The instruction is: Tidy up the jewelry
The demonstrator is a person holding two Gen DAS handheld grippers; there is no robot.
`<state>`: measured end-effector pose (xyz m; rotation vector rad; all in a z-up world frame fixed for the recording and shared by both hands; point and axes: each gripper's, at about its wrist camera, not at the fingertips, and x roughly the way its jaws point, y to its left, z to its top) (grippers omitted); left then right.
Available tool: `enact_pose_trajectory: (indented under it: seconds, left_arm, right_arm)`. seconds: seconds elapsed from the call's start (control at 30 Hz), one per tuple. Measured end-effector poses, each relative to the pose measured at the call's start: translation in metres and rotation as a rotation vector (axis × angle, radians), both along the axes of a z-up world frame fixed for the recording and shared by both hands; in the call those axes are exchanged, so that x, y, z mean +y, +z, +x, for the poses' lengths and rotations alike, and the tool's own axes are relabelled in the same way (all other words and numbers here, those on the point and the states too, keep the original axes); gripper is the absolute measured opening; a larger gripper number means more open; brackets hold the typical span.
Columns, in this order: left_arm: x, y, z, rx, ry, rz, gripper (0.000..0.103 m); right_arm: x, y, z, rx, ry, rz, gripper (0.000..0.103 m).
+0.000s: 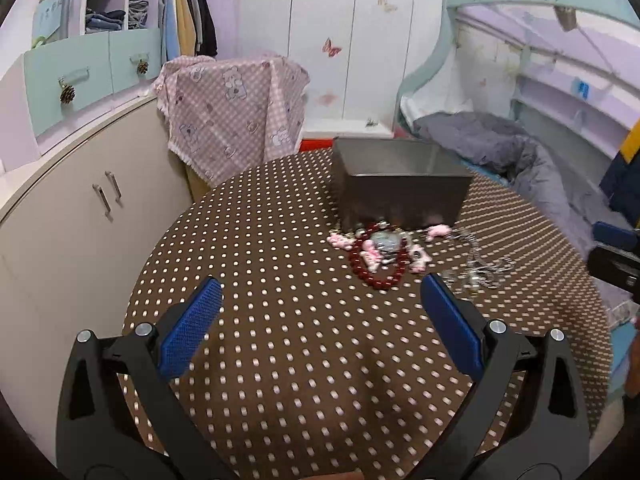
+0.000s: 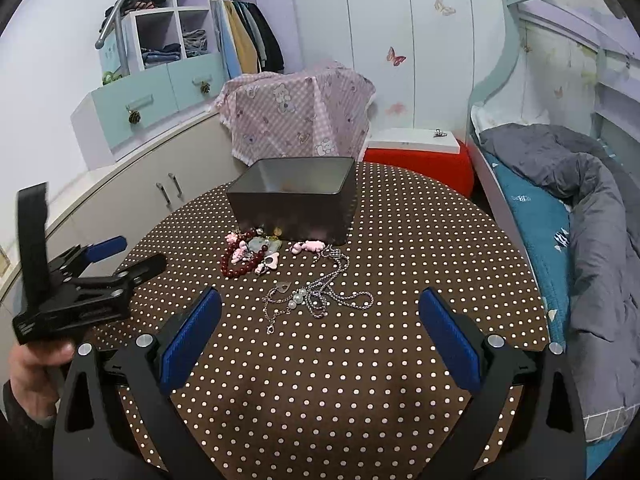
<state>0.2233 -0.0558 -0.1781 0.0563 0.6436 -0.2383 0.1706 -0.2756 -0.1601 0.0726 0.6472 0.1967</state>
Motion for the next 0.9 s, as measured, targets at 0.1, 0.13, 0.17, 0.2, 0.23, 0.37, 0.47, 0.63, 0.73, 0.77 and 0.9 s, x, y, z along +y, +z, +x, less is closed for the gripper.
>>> enact_pose_trajectory:
  seconds: [0.1,0.13,0.17,0.2,0.23,0.37,0.47,0.63,0.73,0.77,0.9]
  left_arm:
    - [-0.009,-0.008,0.022,0.025,0.005,0.065,0.097]
    - [-0.011,-0.011,0.028,0.034,0.010,0.082,0.097]
    - [-0.013,-0.012,0.034,0.041,0.010,0.091,0.097]
    - [-0.015,-0.016,0.042,0.057,0.009,0.105,0.096]
    - [-0.017,-0.018,0.049,0.071,0.009,0.116,0.096]
    - [-0.023,-0.033,0.068,0.133,0.003,0.145,0.089]
    - [-0.027,-0.039,0.077,0.176,-0.012,0.151,0.084]
    - [-0.033,-0.041,0.084,0.210,-0.072,0.127,0.042]
    - [-0.043,-0.040,0.078,0.194,-0.142,0.148,0.009]
    - [-0.045,-0.040,0.076,0.187,-0.155,0.157,0.008]
    - [-0.040,-0.035,0.064,0.165,-0.185,0.106,0.008]
  right_arm:
    - [-0.002,-0.005,0.006,0.014,-0.005,-0.003,0.095]
    - [-0.004,-0.007,0.008,0.020,-0.006,0.000,0.095]
    - [-0.005,-0.008,0.009,0.024,-0.007,0.000,0.095]
    - [-0.006,-0.010,0.011,0.029,-0.010,0.000,0.095]
    - [-0.007,-0.011,0.014,0.033,-0.011,0.000,0.095]
    - [-0.015,-0.019,0.023,0.052,-0.013,0.008,0.095]
    - [-0.020,-0.024,0.031,0.066,-0.018,0.010,0.095]
    - [-0.024,-0.028,0.041,0.076,-0.016,0.005,0.095]
    - [-0.024,-0.029,0.051,0.075,-0.009,-0.011,0.095]
    - [-0.023,-0.031,0.056,0.079,-0.004,-0.021,0.095]
    - [-0.009,-0.038,0.082,0.116,0.042,-0.097,0.084]
